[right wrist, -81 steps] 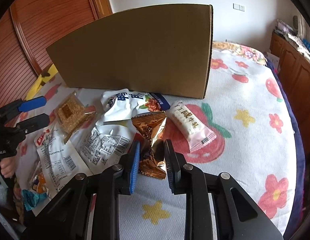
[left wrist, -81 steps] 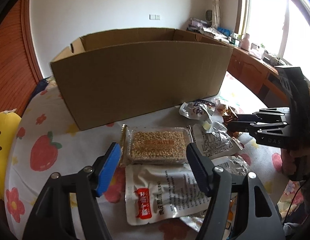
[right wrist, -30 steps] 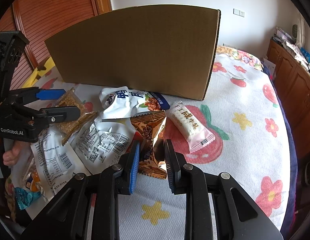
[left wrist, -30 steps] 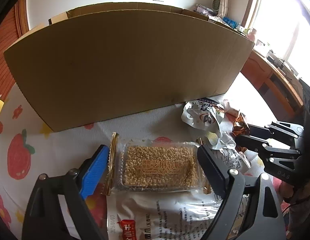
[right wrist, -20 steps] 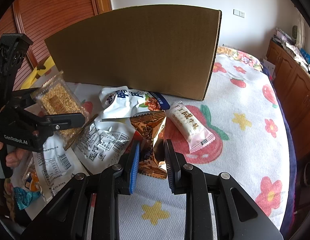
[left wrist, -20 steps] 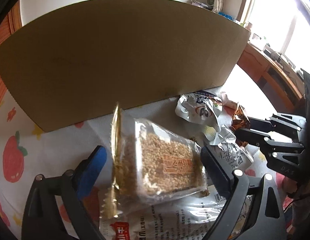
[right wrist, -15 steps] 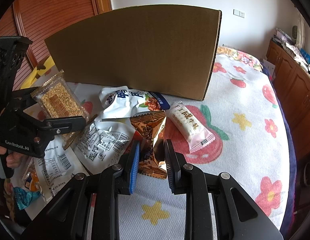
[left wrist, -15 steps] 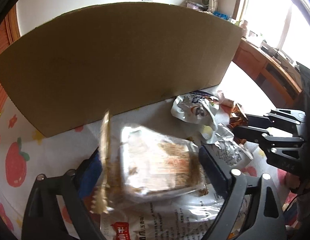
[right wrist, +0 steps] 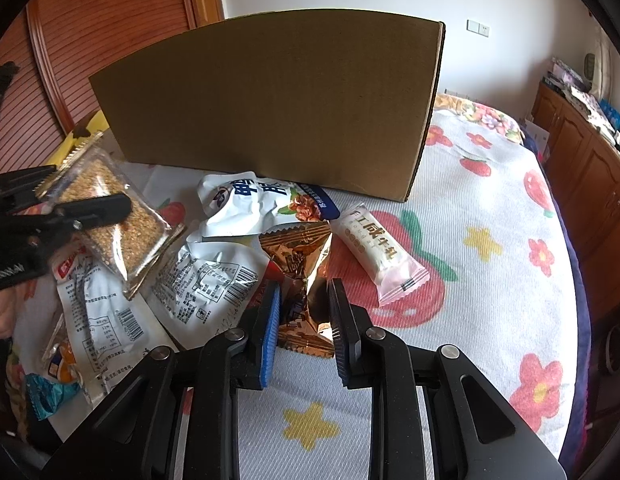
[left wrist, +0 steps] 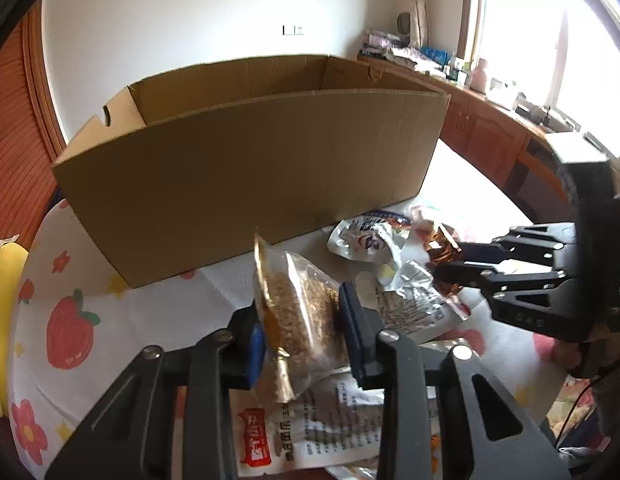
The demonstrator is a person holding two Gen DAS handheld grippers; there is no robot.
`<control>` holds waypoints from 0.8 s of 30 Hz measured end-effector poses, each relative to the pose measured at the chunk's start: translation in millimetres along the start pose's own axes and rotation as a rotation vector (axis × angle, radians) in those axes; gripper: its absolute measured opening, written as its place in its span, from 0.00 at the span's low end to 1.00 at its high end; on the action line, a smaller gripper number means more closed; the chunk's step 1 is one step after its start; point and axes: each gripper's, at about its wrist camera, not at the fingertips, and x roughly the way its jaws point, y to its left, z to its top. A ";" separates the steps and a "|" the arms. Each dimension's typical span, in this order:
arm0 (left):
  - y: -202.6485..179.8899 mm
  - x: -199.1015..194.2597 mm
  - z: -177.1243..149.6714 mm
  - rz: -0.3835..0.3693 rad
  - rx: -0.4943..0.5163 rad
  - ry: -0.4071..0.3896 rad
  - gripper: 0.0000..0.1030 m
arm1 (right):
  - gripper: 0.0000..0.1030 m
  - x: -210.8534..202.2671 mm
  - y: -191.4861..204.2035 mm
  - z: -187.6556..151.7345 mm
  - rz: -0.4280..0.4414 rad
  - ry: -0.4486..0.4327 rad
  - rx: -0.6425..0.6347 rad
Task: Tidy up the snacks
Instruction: 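Lift both snacks and carry them over the cardboard box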
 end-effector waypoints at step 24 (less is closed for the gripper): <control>-7.6 -49.5 -1.9 0.027 -0.006 -0.141 0.18 | 0.19 -48.8 1.9 2.7 0.015 -0.104 -0.011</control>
